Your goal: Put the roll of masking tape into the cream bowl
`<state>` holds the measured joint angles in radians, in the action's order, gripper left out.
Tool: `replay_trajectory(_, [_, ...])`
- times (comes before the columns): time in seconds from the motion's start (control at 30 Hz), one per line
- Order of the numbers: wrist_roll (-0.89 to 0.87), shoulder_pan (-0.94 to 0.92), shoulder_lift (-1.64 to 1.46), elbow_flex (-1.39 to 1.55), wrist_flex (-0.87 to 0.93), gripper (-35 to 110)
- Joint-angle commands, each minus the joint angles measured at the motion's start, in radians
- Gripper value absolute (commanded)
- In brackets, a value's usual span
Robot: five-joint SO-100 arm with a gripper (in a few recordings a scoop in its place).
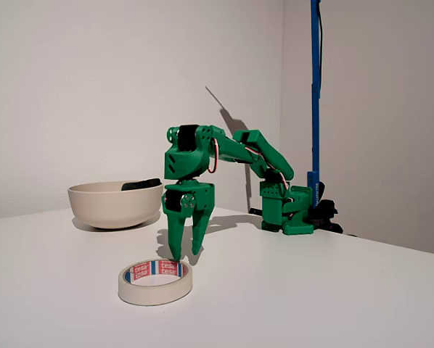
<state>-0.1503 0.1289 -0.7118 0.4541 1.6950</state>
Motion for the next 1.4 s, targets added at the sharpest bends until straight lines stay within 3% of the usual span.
replay_trajectory(0.0, [-0.018, 0.021, -0.038, -0.064, 0.002, 13])
replay_trajectory(1.03, [-0.006, -0.057, 0.074, -0.067, -0.032, 10])
replay_trajectory(1.2, [-0.014, -0.044, 0.100, -0.067, -0.028, 5])
replay_trajectory(1.27, [-0.021, -0.038, 0.097, -0.067, -0.028, -8])
replay_trajectory(1.37, [-0.031, -0.026, 0.087, -0.067, -0.020, -8])
